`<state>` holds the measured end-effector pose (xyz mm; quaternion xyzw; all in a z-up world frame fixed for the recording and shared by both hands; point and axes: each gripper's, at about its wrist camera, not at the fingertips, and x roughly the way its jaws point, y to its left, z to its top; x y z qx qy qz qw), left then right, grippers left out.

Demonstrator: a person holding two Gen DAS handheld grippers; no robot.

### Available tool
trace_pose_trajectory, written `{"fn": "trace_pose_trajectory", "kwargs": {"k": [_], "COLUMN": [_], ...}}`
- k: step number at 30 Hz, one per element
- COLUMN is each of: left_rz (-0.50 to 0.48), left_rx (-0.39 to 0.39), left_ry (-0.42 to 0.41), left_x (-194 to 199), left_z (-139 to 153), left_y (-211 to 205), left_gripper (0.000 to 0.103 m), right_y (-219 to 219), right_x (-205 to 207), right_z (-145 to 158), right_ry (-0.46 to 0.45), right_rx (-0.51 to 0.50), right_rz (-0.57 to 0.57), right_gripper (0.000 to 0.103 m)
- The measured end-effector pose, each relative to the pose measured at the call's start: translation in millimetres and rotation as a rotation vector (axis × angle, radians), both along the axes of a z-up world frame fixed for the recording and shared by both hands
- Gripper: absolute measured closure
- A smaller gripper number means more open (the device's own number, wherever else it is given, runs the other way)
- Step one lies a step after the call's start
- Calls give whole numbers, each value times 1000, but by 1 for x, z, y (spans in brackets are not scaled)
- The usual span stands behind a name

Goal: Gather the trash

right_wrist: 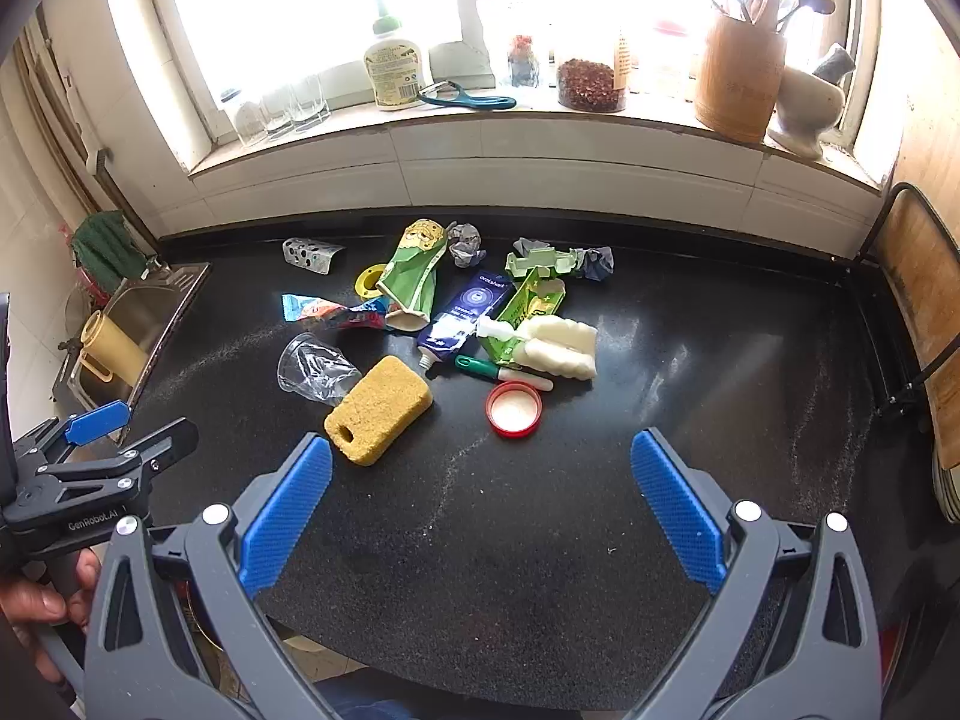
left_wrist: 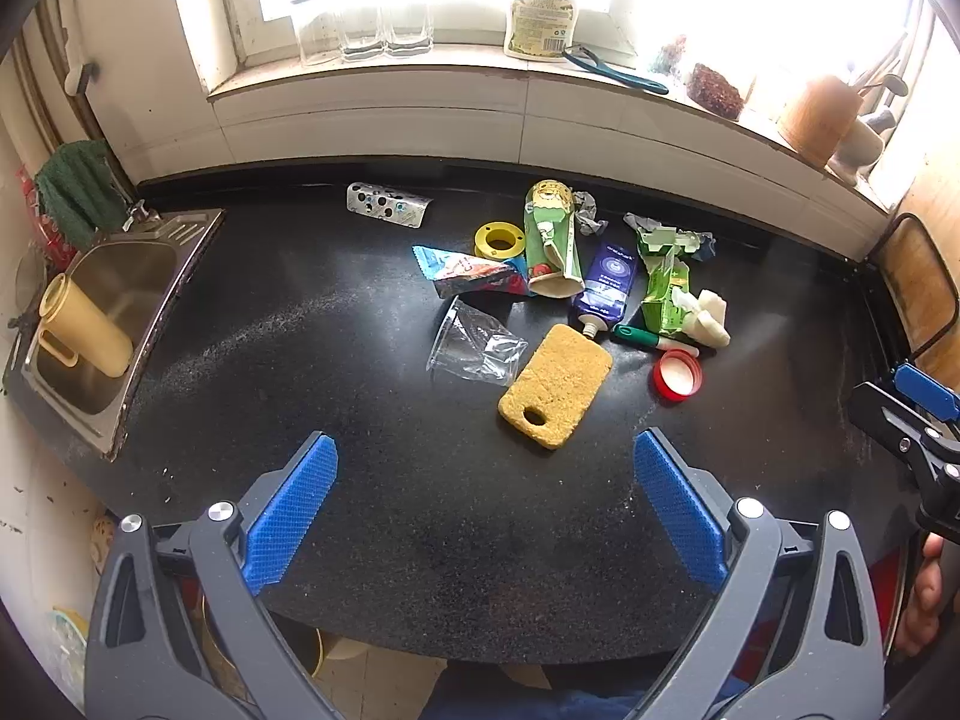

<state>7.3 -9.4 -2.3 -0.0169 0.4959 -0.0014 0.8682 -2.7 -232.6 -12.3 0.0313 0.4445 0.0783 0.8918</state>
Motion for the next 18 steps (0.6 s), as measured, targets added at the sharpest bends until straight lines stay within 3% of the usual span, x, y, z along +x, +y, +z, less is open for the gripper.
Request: {"fn": "trace_pose_trajectory", "kwargs": {"k": [18], "left_rz": [-6], "left_rx": [-1], "left_ry": [8], "left_x": [5], "left_z": [-2], "left_y": [-2], "left_gripper": [7], "right_y": [-3], "right_x": [4], "right_z": [-2], "right_ry": [2], "right_rx": [3], "right_rz": [1], "right_gripper": [6]}}
